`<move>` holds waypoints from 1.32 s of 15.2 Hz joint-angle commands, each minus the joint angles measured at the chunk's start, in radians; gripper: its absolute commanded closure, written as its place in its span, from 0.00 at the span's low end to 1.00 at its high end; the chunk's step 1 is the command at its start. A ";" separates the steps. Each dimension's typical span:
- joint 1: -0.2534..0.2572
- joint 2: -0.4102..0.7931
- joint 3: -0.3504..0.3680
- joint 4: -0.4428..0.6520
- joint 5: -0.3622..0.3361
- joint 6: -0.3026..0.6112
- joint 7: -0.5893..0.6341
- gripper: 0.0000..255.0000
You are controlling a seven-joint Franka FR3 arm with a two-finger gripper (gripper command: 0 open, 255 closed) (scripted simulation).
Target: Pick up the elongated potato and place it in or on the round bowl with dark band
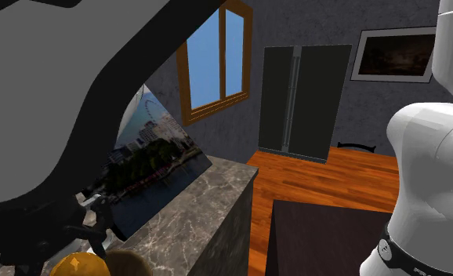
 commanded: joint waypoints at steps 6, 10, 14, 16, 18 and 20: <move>0.001 0.004 0.000 -0.005 -0.002 0.010 0.004 1.00; 0.001 0.004 0.000 -0.005 -0.002 0.010 0.004 0.00; 0.001 0.004 0.000 -0.005 -0.002 0.010 0.004 0.00; 0.001 -0.033 0.005 0.016 0.011 -0.048 -0.005 0.00; 0.001 -0.063 0.009 0.040 0.021 -0.101 -0.011 0.00; 0.001 -0.063 0.009 0.040 0.021 -0.101 -0.011 0.00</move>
